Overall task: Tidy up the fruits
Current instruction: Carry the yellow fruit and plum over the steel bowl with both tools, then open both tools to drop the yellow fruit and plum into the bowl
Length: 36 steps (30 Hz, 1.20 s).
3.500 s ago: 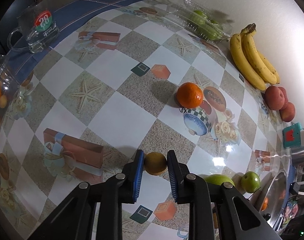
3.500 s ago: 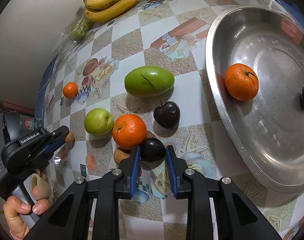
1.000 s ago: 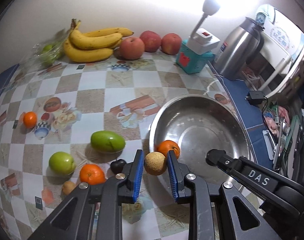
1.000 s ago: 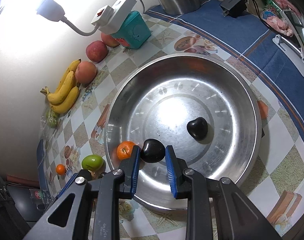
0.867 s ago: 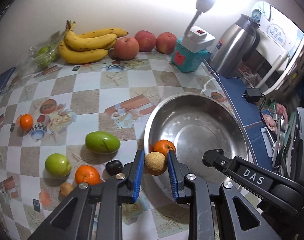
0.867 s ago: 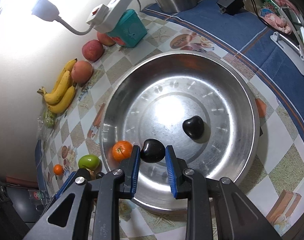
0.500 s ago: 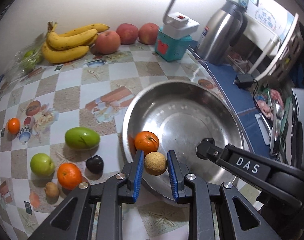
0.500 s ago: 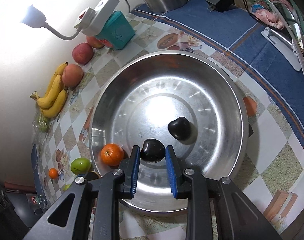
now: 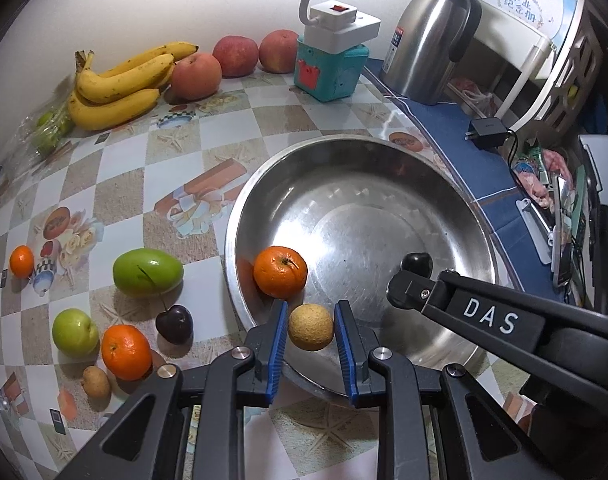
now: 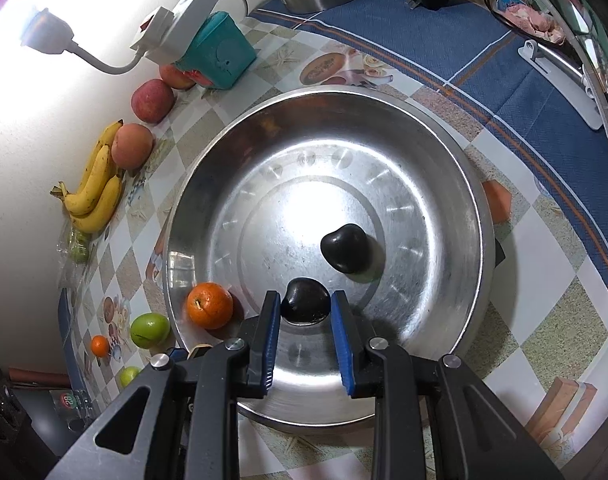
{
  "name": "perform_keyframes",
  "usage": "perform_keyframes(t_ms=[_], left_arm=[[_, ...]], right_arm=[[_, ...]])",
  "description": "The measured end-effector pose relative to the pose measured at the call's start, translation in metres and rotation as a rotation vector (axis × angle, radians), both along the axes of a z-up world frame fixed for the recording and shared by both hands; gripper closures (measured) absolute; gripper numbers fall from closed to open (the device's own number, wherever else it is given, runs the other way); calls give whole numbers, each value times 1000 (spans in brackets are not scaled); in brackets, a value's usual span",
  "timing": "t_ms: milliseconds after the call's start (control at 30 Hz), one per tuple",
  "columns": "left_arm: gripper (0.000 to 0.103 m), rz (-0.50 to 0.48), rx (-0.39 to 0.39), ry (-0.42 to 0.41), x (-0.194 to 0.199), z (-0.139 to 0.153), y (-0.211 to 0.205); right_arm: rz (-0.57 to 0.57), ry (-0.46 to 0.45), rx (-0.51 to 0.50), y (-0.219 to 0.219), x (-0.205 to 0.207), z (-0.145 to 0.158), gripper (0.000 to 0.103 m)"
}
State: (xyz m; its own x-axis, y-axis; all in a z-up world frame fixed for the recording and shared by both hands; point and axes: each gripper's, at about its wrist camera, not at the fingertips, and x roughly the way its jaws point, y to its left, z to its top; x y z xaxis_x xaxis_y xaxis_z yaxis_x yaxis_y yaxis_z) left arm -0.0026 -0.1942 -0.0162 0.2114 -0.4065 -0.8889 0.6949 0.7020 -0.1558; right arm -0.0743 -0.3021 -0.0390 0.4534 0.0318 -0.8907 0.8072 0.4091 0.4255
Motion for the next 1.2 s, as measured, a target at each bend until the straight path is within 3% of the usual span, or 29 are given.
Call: perform_keyframes(t_ms=[1000, 1133, 1200], left_arm=[[75, 31, 9, 20, 7, -3, 5], [70, 39, 2, 25, 9, -1, 6], [65, 45, -4, 29, 11, 0, 8]], right_arm=[[5, 41, 7, -2, 2, -6, 74], [5, 48, -10, -3, 1, -3, 63], [4, 46, -26, -2, 1, 0, 62]])
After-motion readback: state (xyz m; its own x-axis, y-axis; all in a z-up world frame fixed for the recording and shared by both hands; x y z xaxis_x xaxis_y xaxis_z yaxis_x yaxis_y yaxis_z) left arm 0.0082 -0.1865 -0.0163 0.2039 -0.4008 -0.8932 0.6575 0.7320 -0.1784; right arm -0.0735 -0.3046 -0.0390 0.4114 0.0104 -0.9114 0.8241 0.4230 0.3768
